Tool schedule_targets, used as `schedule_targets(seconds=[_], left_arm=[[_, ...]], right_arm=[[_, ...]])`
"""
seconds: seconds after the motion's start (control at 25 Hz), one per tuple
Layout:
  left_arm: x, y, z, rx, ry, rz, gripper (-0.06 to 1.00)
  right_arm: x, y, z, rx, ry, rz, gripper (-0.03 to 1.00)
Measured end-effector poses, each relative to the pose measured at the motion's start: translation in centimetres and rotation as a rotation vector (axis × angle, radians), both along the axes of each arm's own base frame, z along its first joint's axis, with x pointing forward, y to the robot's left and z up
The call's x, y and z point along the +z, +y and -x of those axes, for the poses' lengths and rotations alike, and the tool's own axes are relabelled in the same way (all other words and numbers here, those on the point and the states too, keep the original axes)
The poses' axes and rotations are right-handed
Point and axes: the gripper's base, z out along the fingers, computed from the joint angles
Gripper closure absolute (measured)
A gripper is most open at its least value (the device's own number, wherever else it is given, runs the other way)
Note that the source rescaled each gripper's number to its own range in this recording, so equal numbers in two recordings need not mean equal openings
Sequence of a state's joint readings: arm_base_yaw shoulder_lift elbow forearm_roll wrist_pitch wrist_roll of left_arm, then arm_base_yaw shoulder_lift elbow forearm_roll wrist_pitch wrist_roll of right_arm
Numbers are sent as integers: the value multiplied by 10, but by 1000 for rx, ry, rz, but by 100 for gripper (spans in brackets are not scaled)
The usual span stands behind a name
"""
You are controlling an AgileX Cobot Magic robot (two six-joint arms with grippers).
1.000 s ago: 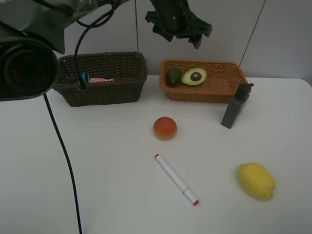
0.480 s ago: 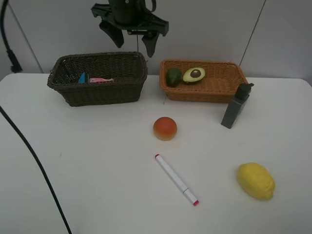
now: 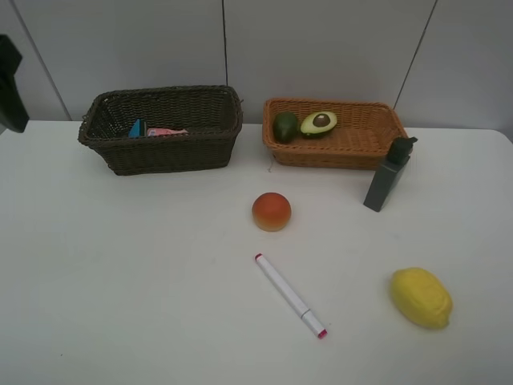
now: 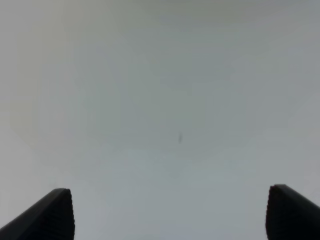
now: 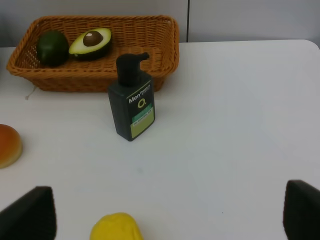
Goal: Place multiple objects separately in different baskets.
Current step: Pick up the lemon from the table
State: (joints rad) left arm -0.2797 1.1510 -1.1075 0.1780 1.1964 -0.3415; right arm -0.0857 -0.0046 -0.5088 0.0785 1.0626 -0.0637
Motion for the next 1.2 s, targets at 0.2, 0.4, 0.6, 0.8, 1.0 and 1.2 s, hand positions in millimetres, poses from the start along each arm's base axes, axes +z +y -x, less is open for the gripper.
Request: schedule_targets(seconds=[0.2, 0.4, 0.6, 0.8, 1.0, 1.2], left_arm=[[-11, 33, 100, 49, -158, 57, -2], [-33, 51, 182, 27, -420, 130, -2], [-51, 60, 224, -32, -622, 133, -2], [-64, 58, 220, -71, -581, 92, -2], [-66, 57, 214, -101, -613, 72, -2], [-68, 55, 208, -120, -652, 64, -2]], right_arm=[[0, 0, 0, 0, 0, 0, -3], [0, 0, 0, 0, 0, 0, -3], [0, 0, 0, 0, 0, 0, -3], [0, 0, 0, -1, 0, -3, -3], [0, 0, 0, -1, 0, -3, -3], [0, 0, 0, -1, 0, -3, -3]])
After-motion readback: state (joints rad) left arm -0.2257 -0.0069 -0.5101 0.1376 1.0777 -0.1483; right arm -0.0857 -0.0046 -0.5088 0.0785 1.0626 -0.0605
